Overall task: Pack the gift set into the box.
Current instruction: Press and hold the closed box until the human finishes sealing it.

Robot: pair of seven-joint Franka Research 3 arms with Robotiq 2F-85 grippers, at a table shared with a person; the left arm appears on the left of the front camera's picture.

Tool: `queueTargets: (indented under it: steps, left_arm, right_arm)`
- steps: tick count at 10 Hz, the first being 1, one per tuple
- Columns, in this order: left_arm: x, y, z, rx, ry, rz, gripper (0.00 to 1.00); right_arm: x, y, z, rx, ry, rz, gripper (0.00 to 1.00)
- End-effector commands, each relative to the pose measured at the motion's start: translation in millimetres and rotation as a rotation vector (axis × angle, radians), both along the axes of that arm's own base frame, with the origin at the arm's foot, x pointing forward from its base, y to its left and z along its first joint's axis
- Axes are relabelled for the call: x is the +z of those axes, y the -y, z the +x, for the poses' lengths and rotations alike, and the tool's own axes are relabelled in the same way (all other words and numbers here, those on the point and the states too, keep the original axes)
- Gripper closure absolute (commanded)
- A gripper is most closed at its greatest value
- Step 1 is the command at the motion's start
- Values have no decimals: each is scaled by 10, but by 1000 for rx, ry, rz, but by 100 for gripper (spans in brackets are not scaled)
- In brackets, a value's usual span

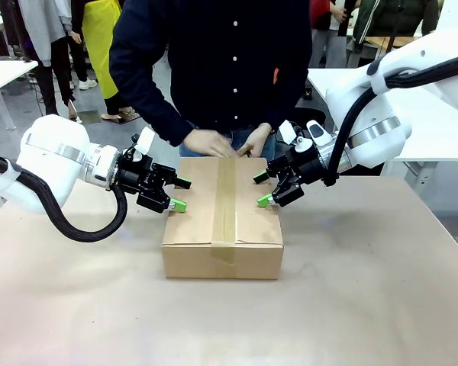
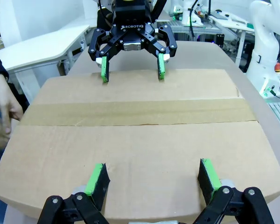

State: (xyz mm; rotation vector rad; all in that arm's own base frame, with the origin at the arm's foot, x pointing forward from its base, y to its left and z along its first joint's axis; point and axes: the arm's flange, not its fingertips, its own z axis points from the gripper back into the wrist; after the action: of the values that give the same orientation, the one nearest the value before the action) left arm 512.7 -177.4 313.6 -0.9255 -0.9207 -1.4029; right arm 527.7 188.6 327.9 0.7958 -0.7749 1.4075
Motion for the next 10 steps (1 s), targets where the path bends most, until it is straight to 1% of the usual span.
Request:
queueTargets:
  steps: [1,2,3,4,5,6,7,8,9,10]
  left_arm:
    - [-18,-13,-12,1,-5,0,0]
    - [0,0,0,0,0,0,0]
    - [283,-152,-139,-72,9,-170,0]
    - [485,-376,-273,-139,-9,-382,0]
    - [588,-698,-349,-134,-31,-596,0]
    - [626,-1096,-423,-71,-15,-762,0]
    - [592,-1593,-566,-23,32,-912,0]
    - [501,-1975,-748,66,92,-971,0]
    - [393,-2262,-900,232,91,-999,0]
    - [748,-1728,-644,-18,59,-831,0]
  right_arm:
    - [-32,-4,-22,-6,0,-11,0]
    - [0,0,0,0,0,0,0]
    - [216,144,-91,-12,15,163,0]
    - [390,401,-185,-76,-7,346,0]
    - [502,766,-265,-178,-35,550,0]
    - [574,1172,-404,-212,6,758,0]
    - [592,1645,-638,-285,87,904,0]
    - [565,2012,-904,-352,175,983,0]
    - [506,2280,-1109,-451,231,996,0]
    - [764,1787,-602,-270,31,791,0]
